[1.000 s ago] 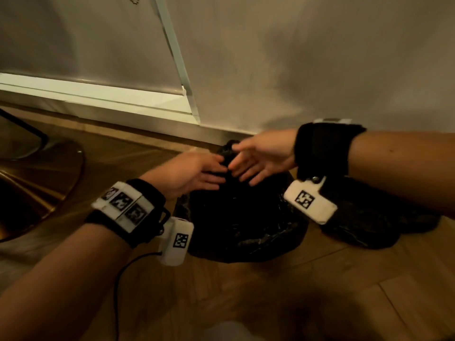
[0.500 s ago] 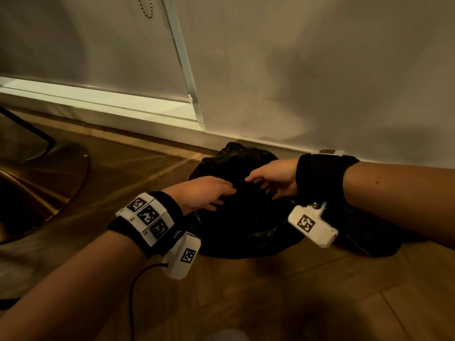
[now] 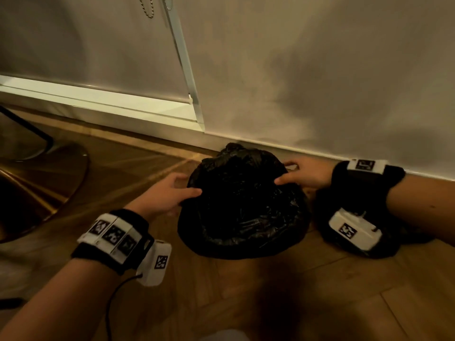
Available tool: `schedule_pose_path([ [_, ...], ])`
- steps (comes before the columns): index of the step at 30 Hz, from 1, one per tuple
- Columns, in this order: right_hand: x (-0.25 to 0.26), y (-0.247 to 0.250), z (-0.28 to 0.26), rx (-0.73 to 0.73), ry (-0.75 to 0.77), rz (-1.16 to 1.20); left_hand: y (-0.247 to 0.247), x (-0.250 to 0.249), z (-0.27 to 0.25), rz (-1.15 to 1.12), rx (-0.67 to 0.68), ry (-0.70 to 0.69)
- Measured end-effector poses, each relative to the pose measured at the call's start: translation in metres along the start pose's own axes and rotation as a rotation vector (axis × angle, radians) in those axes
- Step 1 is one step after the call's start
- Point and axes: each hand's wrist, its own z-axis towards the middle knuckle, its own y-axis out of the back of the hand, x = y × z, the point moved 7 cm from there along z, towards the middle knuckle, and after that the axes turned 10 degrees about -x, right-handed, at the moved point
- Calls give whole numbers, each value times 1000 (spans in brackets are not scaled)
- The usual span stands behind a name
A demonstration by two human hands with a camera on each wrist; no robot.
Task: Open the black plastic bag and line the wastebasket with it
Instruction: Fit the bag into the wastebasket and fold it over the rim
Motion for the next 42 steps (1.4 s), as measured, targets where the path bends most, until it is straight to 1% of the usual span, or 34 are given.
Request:
schedule_pose_path([
  [2, -13, -17, -9, 97, -5, 30, -6, 20, -8, -9, 44, 56],
  [4, -21, -29, -12, 152, -39, 45, -7, 26, -9, -46, 61, 87],
  [6, -15, -27, -8, 137, -39, 48, -2, 16, -5, -35, 42, 57],
  [8, -1, -16, 4, 71, 2, 40, 0, 2, 0, -15, 43, 13],
  [9, 6, -12, 10, 60, 13, 56, -2, -5, 1, -30, 81, -4],
  [11, 17, -9, 15, 78, 31, 11, -10, -7, 8, -60, 161, -20],
  [13, 17, -12, 11, 132, 36, -41, -17, -4, 9, -91, 210, -41],
  [16, 3, -27, -18, 263, -33, 34, -24, 8, -8, -65, 269, -26],
  [19, -14, -46, -52, 434, -125, 127, -31, 20, -29, 25, 409, 1],
  [20, -15, -47, -55, 466, -127, 121, -29, 17, -31, 40, 425, 8],
  [21, -12, -45, -54, 478, -115, 84, -23, 12, -28, 73, 405, 11],
  [22, -5, -39, -49, 456, -94, 32, -16, 5, -23, 106, 365, 9],
  [24, 13, -21, -25, 341, -55, -38, -4, -18, -11, 168, 270, -30],
  [26, 35, -12, 1, 221, -29, 13, -7, -36, 5, 164, 201, -53],
  [27, 44, -15, 12, 202, -38, 65, -17, -44, 10, 134, 211, -40],
  [28, 47, -23, 22, 215, -65, 117, -28, -47, 14, 102, 247, -4],
  [29, 47, -33, 28, 264, -103, 155, -43, -52, 14, 91, 323, 46],
  [31, 47, -54, 33, 416, -148, 177, -69, -48, 10, 169, 544, 148],
  [32, 47, -57, 33, 473, -144, 173, -74, -43, 9, 226, 625, 201],
  [33, 49, -56, 32, 506, -141, 166, -76, -39, 9, 272, 664, 239],
  [34, 50, -55, 31, 532, -143, 174, -76, -33, 11, 296, 676, 254],
  [37, 53, -50, 31, 562, -120, 158, -71, -36, 16, 343, 630, 199],
  [39, 56, -46, 35, 533, -80, 134, -72, -46, 17, 274, 603, 121],
  [41, 60, -45, 33, 524, -36, 33, -72, -53, 13, 145, 604, 98],
  [42, 60, -47, 30, 549, -33, -23, -71, -55, 11, 107, 605, 89],
])
